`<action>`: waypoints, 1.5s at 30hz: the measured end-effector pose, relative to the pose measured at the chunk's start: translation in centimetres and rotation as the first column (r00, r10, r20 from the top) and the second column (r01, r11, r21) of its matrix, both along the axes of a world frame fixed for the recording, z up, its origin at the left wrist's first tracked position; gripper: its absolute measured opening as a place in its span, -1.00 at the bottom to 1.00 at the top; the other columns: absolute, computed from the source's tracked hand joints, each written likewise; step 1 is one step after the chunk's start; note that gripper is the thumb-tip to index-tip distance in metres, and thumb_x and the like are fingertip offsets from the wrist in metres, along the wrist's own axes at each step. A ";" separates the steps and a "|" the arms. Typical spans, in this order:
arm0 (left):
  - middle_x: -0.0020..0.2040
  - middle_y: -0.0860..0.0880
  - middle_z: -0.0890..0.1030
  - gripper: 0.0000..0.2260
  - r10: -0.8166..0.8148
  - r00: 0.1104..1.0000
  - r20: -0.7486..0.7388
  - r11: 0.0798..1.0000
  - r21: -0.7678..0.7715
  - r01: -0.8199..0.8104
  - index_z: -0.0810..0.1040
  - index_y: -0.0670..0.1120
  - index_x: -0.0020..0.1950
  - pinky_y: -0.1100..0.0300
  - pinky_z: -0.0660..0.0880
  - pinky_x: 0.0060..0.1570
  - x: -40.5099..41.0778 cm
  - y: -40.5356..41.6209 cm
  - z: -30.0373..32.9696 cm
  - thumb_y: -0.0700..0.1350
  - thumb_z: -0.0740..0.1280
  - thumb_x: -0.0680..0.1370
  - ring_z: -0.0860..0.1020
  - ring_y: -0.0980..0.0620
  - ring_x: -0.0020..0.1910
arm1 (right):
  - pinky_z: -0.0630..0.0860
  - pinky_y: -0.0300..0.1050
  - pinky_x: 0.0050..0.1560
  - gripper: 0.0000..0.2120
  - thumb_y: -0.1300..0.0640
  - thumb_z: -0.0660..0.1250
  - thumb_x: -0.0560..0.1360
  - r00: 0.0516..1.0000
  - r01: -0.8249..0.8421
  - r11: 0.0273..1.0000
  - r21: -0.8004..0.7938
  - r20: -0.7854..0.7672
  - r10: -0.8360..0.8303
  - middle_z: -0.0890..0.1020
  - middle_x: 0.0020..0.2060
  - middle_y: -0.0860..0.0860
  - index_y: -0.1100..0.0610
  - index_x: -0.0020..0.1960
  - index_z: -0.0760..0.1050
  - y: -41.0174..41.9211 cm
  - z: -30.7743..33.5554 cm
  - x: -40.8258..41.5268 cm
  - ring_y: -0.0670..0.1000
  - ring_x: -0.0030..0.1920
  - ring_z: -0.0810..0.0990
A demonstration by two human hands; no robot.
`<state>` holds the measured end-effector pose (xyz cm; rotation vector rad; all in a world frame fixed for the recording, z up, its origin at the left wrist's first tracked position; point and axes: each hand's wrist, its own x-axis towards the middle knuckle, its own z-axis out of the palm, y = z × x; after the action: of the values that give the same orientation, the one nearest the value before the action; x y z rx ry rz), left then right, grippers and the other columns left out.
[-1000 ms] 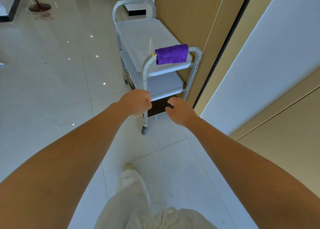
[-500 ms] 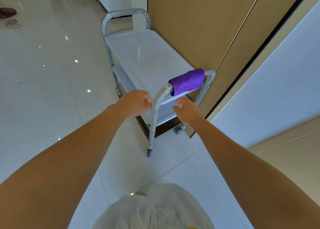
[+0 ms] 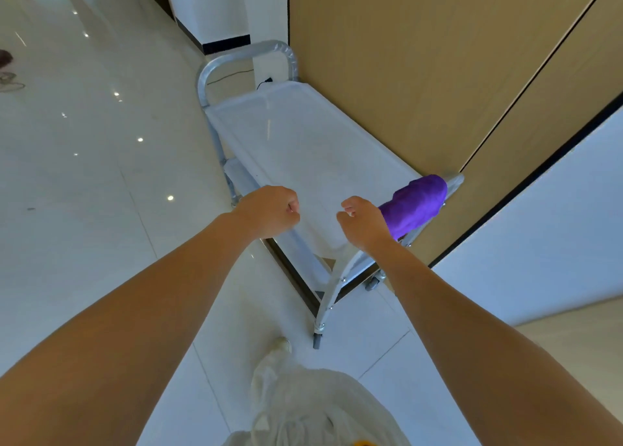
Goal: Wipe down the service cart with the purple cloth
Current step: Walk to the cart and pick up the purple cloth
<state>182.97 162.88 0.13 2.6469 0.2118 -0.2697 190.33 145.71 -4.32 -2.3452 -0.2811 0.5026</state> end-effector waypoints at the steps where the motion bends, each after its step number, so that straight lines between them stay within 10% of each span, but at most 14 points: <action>1: 0.00 0.03 0.57 -0.90 -0.015 1.000 -0.003 1.000 0.005 0.015 0.52 -0.04 -0.02 0.15 0.47 -0.05 1.2 0.8 -0.1 -0.12 0.22 0.54 0.53 0.02 -0.05 | 0.36 -0.13 0.15 -0.64 0.14 0.17 0.55 1.000 0.022 1.000 0.005 0.000 -0.022 0.45 0.29 0.07 0.15 0.33 0.37 1.0 -0.3 1.1 0.06 0.25 0.44; 14: 0.04 0.02 0.58 -0.84 -0.272 0.956 -0.107 0.957 0.079 0.281 0.55 -0.06 0.06 0.16 0.44 -0.02 16.0 6.9 -0.3 -0.09 0.24 0.53 0.52 -0.01 -0.02 | 0.42 -0.15 0.14 -0.65 0.13 0.16 0.55 0.970 0.234 0.972 0.025 -0.068 -0.232 0.46 0.28 0.04 0.14 0.33 0.38 8.1 -0.9 10.0 0.04 0.23 0.45; 24: 0.08 -0.03 0.56 -0.79 -0.648 0.753 -0.117 0.760 -0.027 0.650 0.52 -0.10 0.14 0.19 0.40 -0.10 22.7 -1.2 -1.3 -0.10 0.24 0.54 0.51 -0.02 0.00 | 0.34 -0.24 0.09 -0.66 0.13 0.19 0.56 0.836 0.549 0.836 -0.009 0.011 -0.549 0.50 0.23 0.07 0.18 0.31 0.39 3.2 -0.4 10.6 0.04 0.21 0.46; 28: 0.10 -0.02 0.56 -0.79 -0.771 0.625 -0.125 0.634 -0.049 0.772 0.52 -0.08 0.14 0.14 0.46 -0.01 24.2 -3.0 -2.0 -0.07 0.25 0.54 0.51 -0.04 0.03 | 0.35 -0.22 -0.03 -0.83 0.20 0.17 0.52 0.699 0.713 0.701 -0.017 0.091 -0.709 0.52 -0.03 -0.05 0.06 0.04 0.49 2.7 -0.2 8.9 0.05 0.05 0.46; 37: 0.15 -0.02 0.54 -0.76 -0.947 0.314 -0.062 0.311 0.050 0.949 0.46 -0.08 0.20 0.14 0.40 -0.04 24.4 -4.2 -3.0 -0.08 0.21 0.55 0.50 -0.06 0.07 | 0.41 -0.03 0.16 -0.61 0.23 0.17 0.50 0.355 0.934 0.346 -0.085 0.145 -0.923 0.46 0.21 0.11 0.18 0.32 0.36 5.0 -0.3 4.6 0.11 0.20 0.39; 45: 0.26 -0.08 0.42 -0.63 -0.973 0.232 0.008 0.232 0.007 0.973 0.37 -0.09 0.33 0.09 0.43 0.01 22.0 -5.3 -3.5 -0.09 0.26 0.53 0.46 -0.08 0.17 | 0.36 -0.03 0.18 -0.62 0.01 0.12 0.58 0.111 0.984 0.100 -0.144 0.069 -0.991 0.44 0.24 0.11 0.19 0.31 0.34 4.7 -1.2 2.9 0.10 0.23 0.39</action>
<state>205.00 157.54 -3.37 2.3490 -1.5696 -0.6326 193.18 150.40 -5.54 -2.0139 1.4339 -0.1666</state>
